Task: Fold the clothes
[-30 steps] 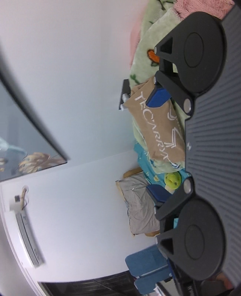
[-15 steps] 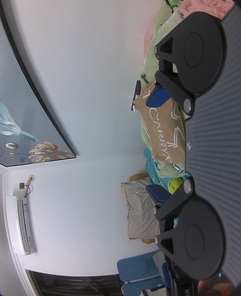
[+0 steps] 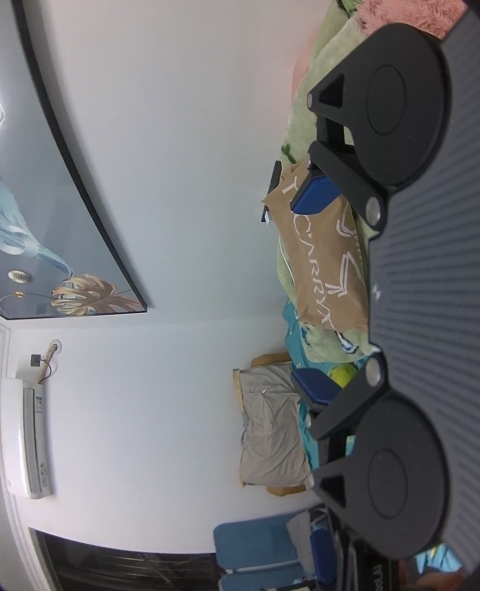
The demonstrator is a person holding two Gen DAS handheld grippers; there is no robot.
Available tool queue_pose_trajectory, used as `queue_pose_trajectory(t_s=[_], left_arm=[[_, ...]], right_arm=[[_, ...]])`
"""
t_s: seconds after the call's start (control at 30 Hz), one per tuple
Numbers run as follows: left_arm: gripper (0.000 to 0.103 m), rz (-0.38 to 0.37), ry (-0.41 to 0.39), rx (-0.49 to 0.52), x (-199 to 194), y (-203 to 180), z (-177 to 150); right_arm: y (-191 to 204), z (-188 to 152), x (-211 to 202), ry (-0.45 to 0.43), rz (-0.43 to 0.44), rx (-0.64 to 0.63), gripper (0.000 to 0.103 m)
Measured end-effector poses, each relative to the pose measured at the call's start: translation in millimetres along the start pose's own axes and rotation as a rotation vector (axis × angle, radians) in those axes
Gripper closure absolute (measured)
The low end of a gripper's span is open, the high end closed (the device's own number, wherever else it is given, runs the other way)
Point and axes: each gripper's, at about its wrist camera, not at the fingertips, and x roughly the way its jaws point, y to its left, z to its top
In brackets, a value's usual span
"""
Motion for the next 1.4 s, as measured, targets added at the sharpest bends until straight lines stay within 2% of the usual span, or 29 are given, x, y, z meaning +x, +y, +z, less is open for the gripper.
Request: queue_pose_trajectory(t_s=[0.3,1.4], left_arm=[[0.000,0.020,-0.012,-0.002,0,5,-3],[0.000,0.022,-0.022,0.019,-12,3,-1]], right_arm=[[9,-3,0,-0.003,-0.006,-0.021,0.011],[14,0,-13,-0.002,-0.015,-0.014,0.011]])
